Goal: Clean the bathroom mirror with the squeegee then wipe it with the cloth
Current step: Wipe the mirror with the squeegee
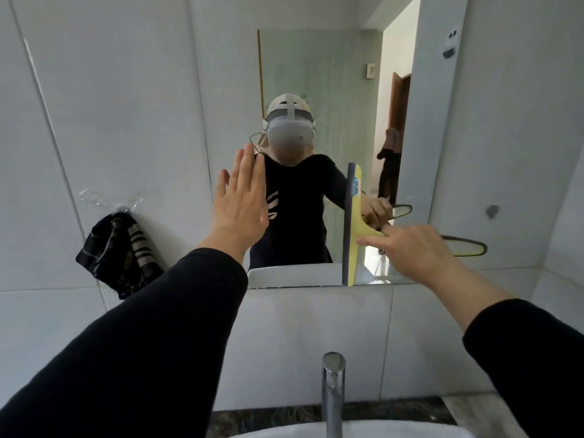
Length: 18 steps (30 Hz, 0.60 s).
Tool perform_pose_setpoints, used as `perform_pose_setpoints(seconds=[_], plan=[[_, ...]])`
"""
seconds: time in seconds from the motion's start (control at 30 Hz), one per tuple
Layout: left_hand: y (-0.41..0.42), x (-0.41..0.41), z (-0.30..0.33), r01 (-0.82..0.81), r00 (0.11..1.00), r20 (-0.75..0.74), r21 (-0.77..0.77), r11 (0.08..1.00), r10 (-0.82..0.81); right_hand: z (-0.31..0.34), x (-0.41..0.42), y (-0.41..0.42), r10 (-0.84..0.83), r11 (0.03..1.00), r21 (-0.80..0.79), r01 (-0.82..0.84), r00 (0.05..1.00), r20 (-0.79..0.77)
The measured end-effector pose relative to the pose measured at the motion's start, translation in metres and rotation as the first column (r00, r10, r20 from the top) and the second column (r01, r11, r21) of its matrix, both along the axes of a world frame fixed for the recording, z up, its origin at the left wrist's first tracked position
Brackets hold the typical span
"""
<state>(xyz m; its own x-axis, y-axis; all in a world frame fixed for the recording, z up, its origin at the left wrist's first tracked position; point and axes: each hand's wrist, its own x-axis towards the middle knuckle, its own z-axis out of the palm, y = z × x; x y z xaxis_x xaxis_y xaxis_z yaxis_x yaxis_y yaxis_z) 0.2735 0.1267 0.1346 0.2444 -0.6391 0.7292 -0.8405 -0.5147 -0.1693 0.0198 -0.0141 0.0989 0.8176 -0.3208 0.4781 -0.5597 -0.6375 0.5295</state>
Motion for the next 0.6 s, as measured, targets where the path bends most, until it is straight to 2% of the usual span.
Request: perform_pose_setpoints(seconds=[0.07,0.13,0.27,0.43,0.6], plan=[[-0.006,-0.012,-0.004,0.023,1.000,0.015,-0.032,0.999,-0.023,0.000,-0.008,-0.003,-0.044,0.998,0.032,0.045,0.998,-0.037],[-0.016,-0.027,-0.006,0.072,0.997,0.041,-0.028,0.997,-0.071,-0.002,-0.009,-0.002,-0.025,1.000,0.018,0.025,1.000,0.000],[-0.038,-0.050,-0.006,0.113,0.992,0.056,0.019,0.993,-0.114,-0.003,-0.013,-0.004,0.097,0.988,-0.124,-0.089,0.993,0.065],[-0.051,-0.053,-0.008,0.077,0.997,0.017,0.048,0.996,-0.077,-0.004,-0.013,-0.011,0.054,0.995,-0.086,-0.041,0.986,0.156],[-0.054,-0.050,-0.009,0.104,0.995,-0.001,0.060,0.993,-0.105,-0.010,-0.012,-0.021,0.122,0.992,-0.054,-0.112,0.961,0.248]])
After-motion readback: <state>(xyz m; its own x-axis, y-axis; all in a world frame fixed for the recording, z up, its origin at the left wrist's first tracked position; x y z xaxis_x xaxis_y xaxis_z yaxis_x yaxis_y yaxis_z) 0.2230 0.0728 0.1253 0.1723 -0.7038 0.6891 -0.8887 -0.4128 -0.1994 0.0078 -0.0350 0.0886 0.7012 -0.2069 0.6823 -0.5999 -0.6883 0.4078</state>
